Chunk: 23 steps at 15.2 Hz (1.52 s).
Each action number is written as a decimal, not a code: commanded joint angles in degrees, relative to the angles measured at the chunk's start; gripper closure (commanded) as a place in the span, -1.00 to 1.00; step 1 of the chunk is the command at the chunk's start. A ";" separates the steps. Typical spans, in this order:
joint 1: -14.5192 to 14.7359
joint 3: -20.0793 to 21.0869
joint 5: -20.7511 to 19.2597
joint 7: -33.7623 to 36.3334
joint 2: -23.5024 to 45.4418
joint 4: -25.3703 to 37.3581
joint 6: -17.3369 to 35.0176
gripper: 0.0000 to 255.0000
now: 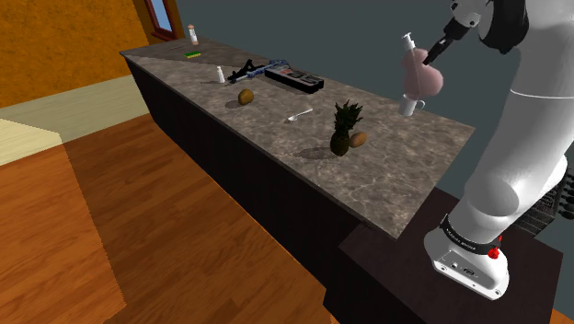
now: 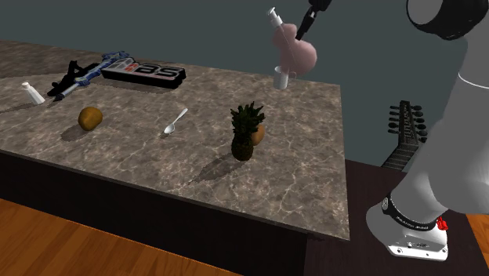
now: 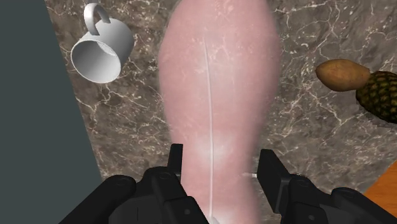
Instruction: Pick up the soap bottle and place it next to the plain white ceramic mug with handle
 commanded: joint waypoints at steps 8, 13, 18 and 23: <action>-9.18 2.49 8.51 -6.53 11.03 7.89 -2.52 1.00; -9.00 3.07 9.71 -8.27 11.79 5.16 0.32 1.00; -9.06 3.81 11.16 -10.08 12.84 2.84 2.97 1.00; -9.34 4.70 12.84 -11.95 14.15 0.92 5.42 1.00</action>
